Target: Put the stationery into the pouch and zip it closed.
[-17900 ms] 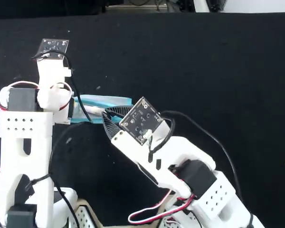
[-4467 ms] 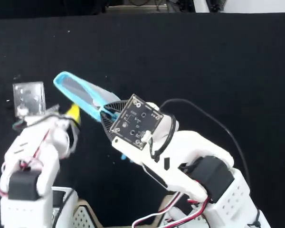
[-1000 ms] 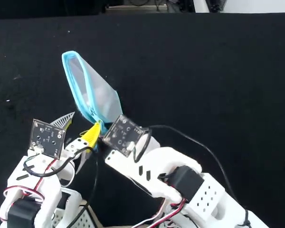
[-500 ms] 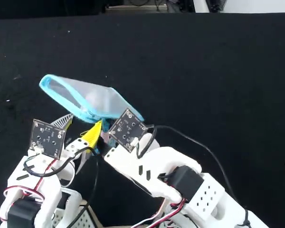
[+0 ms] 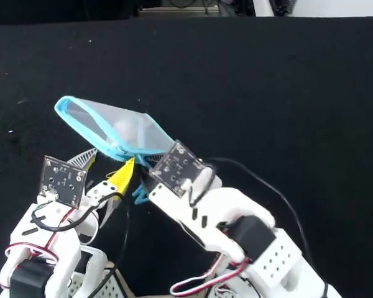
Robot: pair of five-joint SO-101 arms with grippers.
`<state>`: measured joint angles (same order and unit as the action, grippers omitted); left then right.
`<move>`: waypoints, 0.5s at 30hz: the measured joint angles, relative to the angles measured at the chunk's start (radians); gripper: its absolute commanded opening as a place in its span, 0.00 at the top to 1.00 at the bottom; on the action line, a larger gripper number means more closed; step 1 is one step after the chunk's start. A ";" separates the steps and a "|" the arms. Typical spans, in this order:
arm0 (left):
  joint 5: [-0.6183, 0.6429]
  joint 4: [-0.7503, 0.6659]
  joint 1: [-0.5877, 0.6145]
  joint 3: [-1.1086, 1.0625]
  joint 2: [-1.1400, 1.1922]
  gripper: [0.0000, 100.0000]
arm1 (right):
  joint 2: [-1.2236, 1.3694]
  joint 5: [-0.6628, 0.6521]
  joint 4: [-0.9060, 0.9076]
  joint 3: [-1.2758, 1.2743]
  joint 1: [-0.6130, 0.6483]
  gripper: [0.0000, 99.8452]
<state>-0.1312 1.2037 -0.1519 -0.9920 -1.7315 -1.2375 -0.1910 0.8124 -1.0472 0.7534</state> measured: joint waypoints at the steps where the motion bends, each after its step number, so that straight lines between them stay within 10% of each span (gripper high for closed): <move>1: 0.000 0.000 0.000 0.000 0.000 0.77 | -0.018 0.000 0.012 0.002 -0.003 0.99; 15: 0.000 0.000 0.000 0.000 0.000 0.77 | -0.058 0.021 0.046 -0.091 -0.003 0.80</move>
<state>-0.1312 1.2037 -0.1519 -0.9920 -1.7315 -1.2958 -0.1695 0.8585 -1.1377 0.7503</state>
